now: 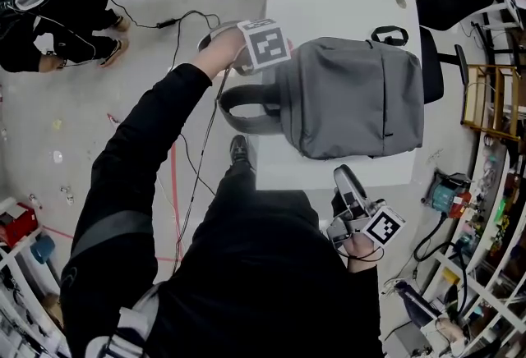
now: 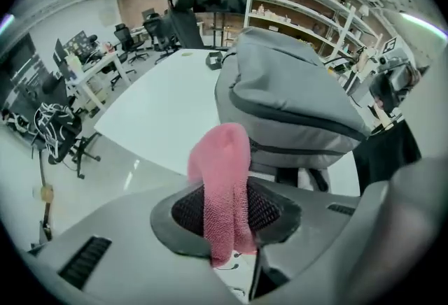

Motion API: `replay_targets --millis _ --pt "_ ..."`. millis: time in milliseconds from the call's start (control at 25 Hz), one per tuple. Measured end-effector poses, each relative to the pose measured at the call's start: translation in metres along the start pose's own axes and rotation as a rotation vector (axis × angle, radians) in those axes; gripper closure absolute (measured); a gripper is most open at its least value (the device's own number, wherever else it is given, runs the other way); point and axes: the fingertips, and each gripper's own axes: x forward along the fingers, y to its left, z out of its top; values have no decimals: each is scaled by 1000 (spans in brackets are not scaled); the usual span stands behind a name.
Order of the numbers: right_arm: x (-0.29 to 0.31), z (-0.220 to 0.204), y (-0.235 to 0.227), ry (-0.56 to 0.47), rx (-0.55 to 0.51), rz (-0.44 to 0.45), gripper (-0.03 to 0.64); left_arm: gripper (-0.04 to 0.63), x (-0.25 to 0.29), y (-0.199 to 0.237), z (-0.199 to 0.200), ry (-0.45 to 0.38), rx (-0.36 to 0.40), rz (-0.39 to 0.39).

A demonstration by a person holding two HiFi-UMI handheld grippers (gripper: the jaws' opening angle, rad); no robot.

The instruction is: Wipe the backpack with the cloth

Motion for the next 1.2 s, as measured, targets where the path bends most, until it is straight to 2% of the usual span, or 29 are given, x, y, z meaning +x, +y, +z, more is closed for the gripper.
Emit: replay_targets --millis 80,160,280,480,560,600,640,720,800,880,960,1040,1080,1200 --pt "-4 1 -5 -18 21 -10 410 472 5 -4 -5 14 3 -2" --pt "-8 1 -8 -34 40 -12 411 472 7 -31 -7 26 57 -43" --pt "-9 0 -12 -44 60 -12 413 472 4 -87 -6 33 195 -88" --pt "-4 1 -16 -38 73 -6 415 472 5 -167 -10 100 512 -21" --pt "-2 1 -16 -33 75 -2 416 472 9 -203 -9 97 594 -39" --pt "-2 0 -16 -31 74 0 416 472 11 -222 -10 91 611 -75" --pt "-2 0 -16 -29 74 0 416 472 12 -244 -11 80 610 -136" --pt "-2 0 -16 -29 75 2 416 472 12 -288 -13 40 560 -305" --pt "-1 1 -13 -32 75 7 416 472 8 -316 -6 -30 443 -466" --pt "-1 1 -13 -34 76 7 416 472 3 -317 7 -104 304 -535" --pt "-2 1 -15 -37 78 1 416 472 -3 -301 16 -143 225 -540" --pt "-4 1 -16 -38 76 -5 416 472 -13 -281 14 -145 213 -535" --pt "-4 2 -17 -38 75 -8 416 471 -16 -265 11 -137 217 -508" --pt "-9 3 -20 -42 82 -12 416 472 -23 -185 8 -100 204 -294"
